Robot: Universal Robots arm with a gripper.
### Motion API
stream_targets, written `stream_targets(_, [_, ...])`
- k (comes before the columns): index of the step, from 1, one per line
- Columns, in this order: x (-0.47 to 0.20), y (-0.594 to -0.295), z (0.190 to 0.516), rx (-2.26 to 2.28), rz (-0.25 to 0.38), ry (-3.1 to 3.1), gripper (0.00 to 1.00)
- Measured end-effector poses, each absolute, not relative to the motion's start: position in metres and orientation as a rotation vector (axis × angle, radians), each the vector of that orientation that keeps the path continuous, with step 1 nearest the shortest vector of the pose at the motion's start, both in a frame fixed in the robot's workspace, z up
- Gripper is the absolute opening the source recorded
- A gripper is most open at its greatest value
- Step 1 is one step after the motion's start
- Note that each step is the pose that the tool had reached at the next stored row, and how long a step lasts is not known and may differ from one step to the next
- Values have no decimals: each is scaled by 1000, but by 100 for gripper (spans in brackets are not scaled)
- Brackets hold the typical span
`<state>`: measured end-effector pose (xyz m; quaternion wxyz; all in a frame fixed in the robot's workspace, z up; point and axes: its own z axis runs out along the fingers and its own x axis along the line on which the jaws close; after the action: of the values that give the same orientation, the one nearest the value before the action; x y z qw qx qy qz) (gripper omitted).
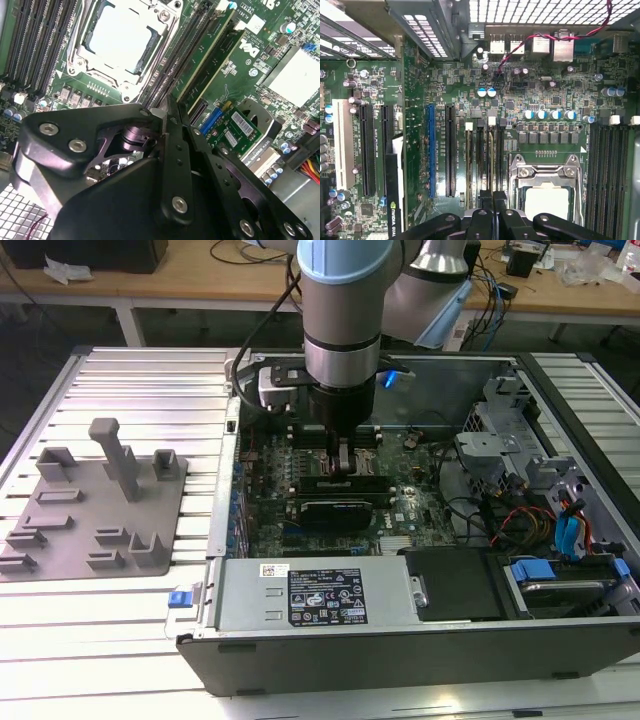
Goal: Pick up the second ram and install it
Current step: 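Insert the second ram into the second slot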
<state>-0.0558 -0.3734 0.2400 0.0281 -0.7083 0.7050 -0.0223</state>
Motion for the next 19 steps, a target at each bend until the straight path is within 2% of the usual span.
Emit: stream_targets(19, [-58, -373, 237, -2168, -72, 2193, 9])
